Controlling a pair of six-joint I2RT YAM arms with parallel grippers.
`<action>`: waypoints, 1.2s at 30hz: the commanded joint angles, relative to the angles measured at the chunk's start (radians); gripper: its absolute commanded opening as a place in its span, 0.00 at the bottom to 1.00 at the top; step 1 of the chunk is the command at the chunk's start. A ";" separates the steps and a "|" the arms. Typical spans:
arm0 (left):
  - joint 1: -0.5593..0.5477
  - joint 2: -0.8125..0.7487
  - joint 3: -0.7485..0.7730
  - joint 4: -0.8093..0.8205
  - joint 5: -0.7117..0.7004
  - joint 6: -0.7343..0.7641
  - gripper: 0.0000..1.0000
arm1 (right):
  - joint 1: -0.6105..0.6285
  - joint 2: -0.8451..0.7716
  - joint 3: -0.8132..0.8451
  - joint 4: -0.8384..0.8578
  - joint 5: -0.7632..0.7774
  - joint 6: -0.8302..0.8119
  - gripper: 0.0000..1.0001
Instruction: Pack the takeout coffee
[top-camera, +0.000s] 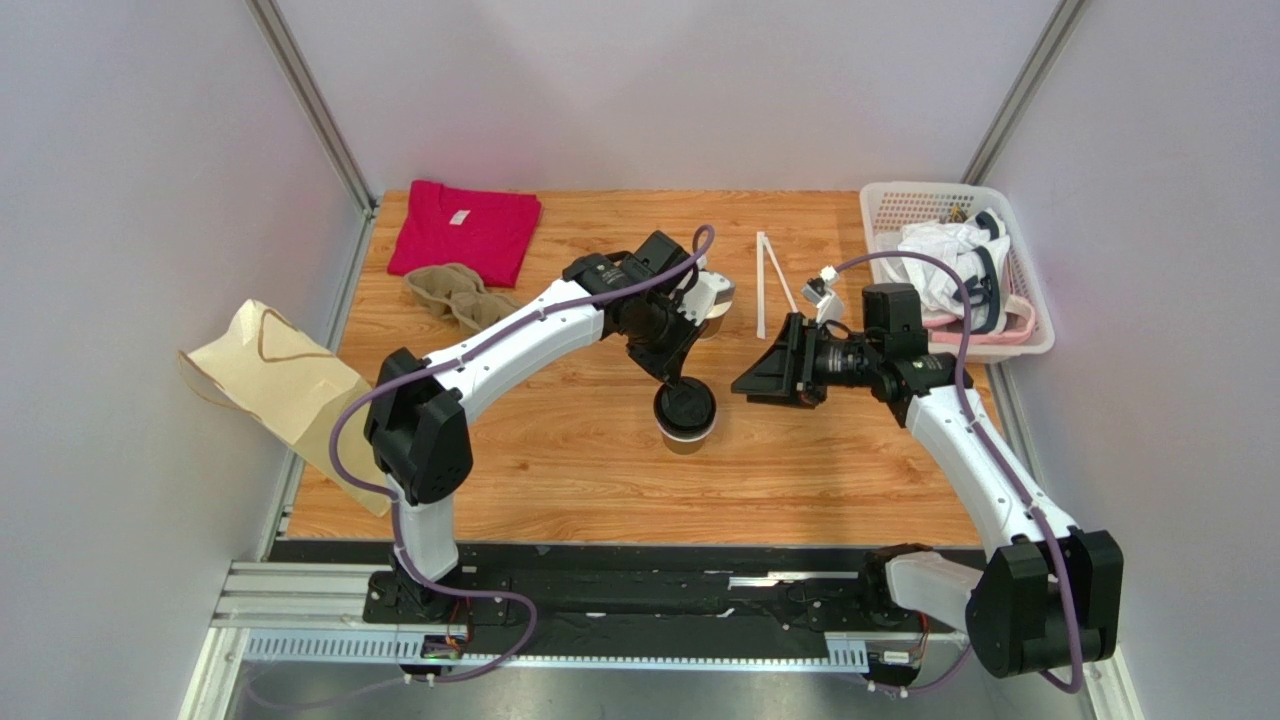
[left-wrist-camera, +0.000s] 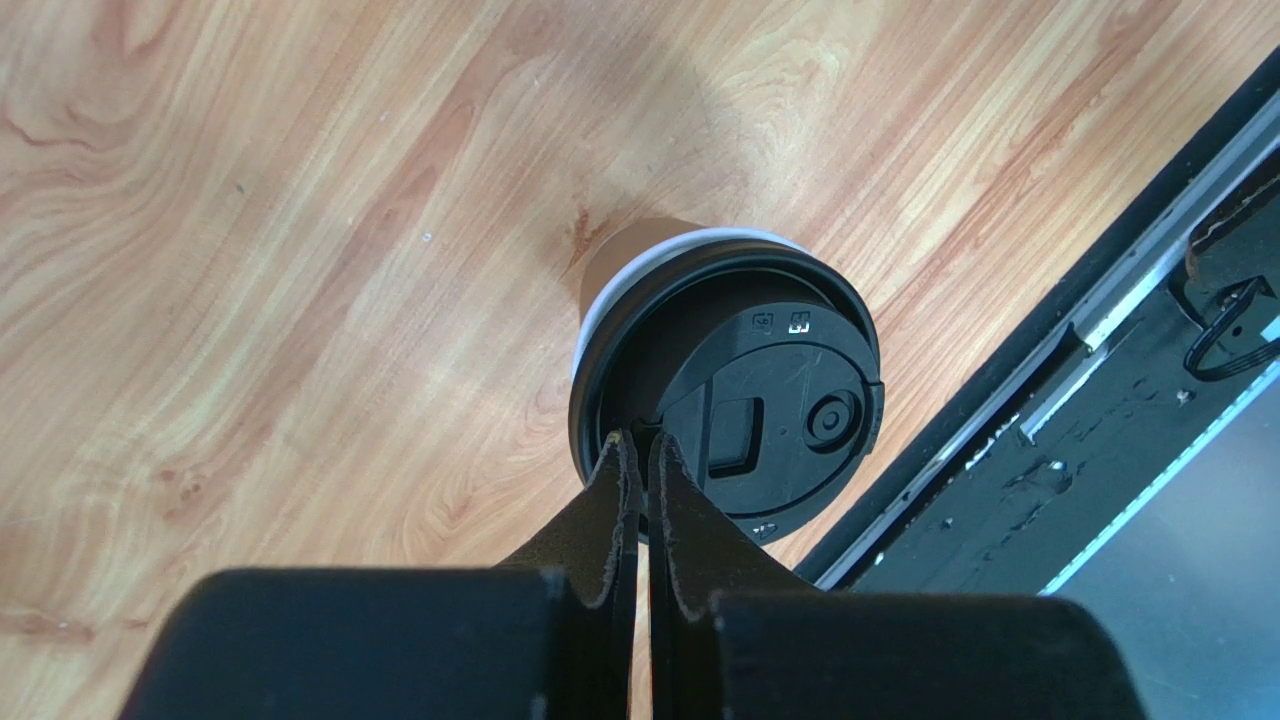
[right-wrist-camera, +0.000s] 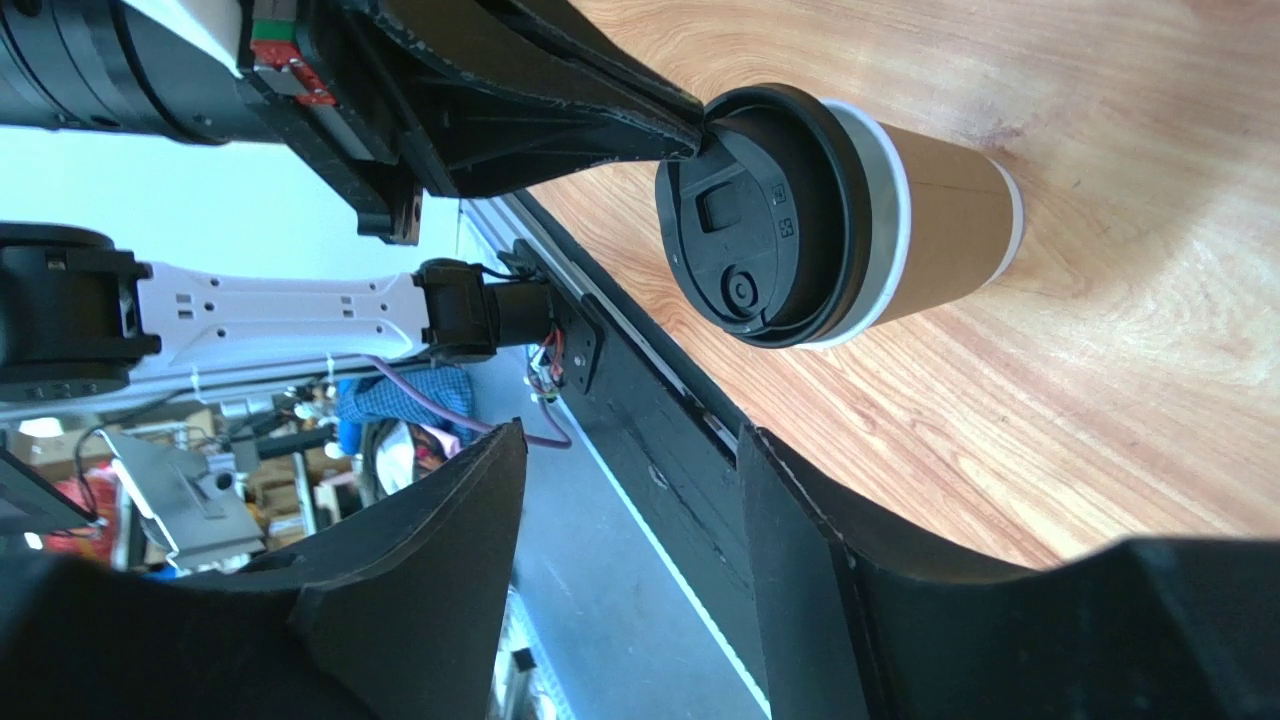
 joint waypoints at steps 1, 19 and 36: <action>-0.003 -0.027 -0.032 0.073 -0.006 -0.076 0.00 | -0.002 -0.010 -0.038 0.144 -0.016 0.096 0.56; -0.005 -0.024 -0.085 0.094 -0.008 -0.100 0.00 | 0.058 0.010 -0.087 0.221 0.015 0.145 0.38; 0.003 -0.016 -0.116 0.110 0.016 -0.103 0.00 | 0.124 0.034 -0.081 0.219 0.032 0.139 0.31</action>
